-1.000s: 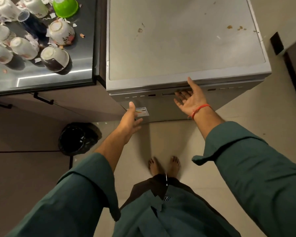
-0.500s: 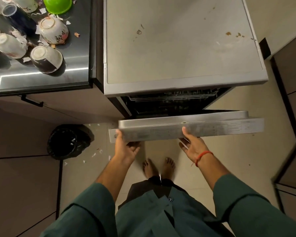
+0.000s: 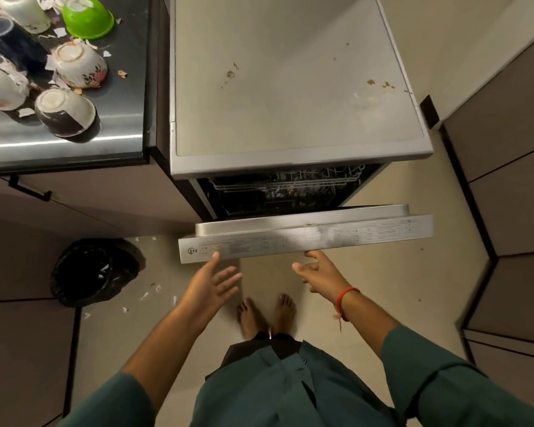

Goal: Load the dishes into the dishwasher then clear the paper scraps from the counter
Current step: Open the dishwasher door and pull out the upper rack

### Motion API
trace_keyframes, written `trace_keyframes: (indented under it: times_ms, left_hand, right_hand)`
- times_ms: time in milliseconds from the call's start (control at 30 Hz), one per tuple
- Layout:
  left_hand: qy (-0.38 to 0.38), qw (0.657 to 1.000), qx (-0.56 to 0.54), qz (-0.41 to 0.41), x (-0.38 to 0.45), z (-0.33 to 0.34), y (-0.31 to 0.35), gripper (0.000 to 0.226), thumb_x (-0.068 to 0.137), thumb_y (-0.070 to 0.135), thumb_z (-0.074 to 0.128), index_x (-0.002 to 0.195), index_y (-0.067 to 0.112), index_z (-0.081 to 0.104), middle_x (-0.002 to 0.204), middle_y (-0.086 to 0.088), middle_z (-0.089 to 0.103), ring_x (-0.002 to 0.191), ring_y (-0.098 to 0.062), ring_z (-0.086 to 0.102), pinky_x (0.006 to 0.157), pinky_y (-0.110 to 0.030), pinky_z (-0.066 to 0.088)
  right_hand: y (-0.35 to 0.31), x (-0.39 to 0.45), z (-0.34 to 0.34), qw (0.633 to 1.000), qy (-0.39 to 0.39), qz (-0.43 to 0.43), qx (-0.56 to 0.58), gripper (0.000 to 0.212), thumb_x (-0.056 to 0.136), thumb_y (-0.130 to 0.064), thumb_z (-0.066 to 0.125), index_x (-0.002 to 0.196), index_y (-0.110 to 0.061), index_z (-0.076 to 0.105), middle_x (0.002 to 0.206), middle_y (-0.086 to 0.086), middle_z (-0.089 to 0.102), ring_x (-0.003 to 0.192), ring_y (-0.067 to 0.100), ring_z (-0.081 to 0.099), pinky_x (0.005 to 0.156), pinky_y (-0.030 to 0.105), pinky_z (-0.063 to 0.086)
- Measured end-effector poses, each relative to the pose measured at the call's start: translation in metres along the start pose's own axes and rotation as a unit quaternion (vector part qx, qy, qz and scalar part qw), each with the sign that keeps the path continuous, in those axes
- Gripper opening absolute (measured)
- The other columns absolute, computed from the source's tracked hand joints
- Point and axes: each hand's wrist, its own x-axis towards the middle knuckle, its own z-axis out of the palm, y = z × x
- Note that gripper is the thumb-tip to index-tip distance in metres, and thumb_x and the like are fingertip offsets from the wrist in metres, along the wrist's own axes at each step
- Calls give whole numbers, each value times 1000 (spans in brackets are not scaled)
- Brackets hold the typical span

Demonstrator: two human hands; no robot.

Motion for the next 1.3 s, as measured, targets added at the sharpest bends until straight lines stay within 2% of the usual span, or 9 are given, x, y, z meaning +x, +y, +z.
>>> trace_keyframes:
  times_ms: [67, 167, 267, 333, 467, 600, 733, 1033, 1300]
  left_hand:
    - [26, 997, 60, 36, -11, -3, -6, 52, 106, 39, 49, 154, 22, 38, 133, -10, 64, 118, -25, 66, 106, -45, 50]
    - [63, 978, 126, 155, -28, -2, -14, 33, 106, 24, 51, 139, 20, 57, 123, -2, 70, 115, -18, 67, 105, -41, 51]
    - [82, 943, 175, 270, -36, 2, -5, 26, 104, 16, 53, 127, 23, 65, 119, 6, 68, 114, -7, 64, 105, -36, 51]
    - [77, 912, 240, 325, -29, 1, 6, 27, 103, 17, 56, 128, 24, 64, 122, 10, 66, 116, -4, 62, 104, -36, 53]
    - [81, 777, 426, 456, -6, 5, 27, 40, 97, 18, 66, 135, 23, 59, 132, 8, 58, 125, -13, 53, 106, -41, 49]
    - [37, 676, 567, 470, 24, 6, 25, 62, 91, 21, 73, 148, 23, 49, 151, -2, 46, 140, -21, 40, 115, -40, 36]
    - [46, 572, 700, 425, 46, -8, -6, 88, 85, 25, 75, 160, 23, 30, 165, -9, 28, 154, -30, 21, 126, -46, 15]
    - [76, 595, 690, 406, 35, -8, -44, 87, 78, 20, 79, 155, 23, 38, 157, -6, 39, 149, -30, 31, 124, -53, 24]
    - [84, 629, 692, 343, 12, -1, -66, 78, 94, 27, 66, 160, 28, 26, 167, -2, 22, 157, -24, 10, 127, -46, 10]
  right_hand:
    - [0, -8, -5, 999, 30, -11, -11, 56, 93, -44, 67, 141, -25, 45, 124, 2, 61, 112, 20, 61, 101, 43, 52]
    - [3, -18, -13, 990, 107, -75, -58, 53, 93, -33, 70, 140, -25, 49, 132, 2, 55, 112, 18, 57, 95, 32, 48]
    - [4, -22, -22, 944, 166, -214, -190, 64, 86, -24, 78, 142, -28, 48, 140, 0, 45, 122, 17, 51, 99, 28, 45]
    - [1, -17, -32, 894, 189, -275, -297, 75, 78, -23, 82, 144, -26, 47, 147, 4, 41, 131, 24, 46, 106, 34, 44]
    - [-12, -1, -58, 813, 198, -251, -487, 101, 75, -31, 84, 157, -32, 26, 160, 10, 27, 144, 33, 31, 117, 47, 32]
    - [-18, 11, -67, 804, 141, -144, -560, 112, 79, -42, 80, 160, -32, 4, 167, 8, 9, 154, 31, 9, 123, 49, 15]
    - [-16, 8, -53, 801, 109, -133, -574, 122, 78, -46, 80, 160, -28, -8, 168, 6, -1, 155, 33, 2, 124, 52, 12]
    - [18, -9, -42, 807, 86, -134, -568, 120, 82, -46, 76, 159, -30, -15, 168, 5, -9, 155, 32, -5, 124, 49, 8]
    - [51, -22, -50, 802, 62, -171, -570, 107, 89, -37, 68, 159, -33, -13, 169, 4, -12, 156, 31, -8, 125, 49, 6]
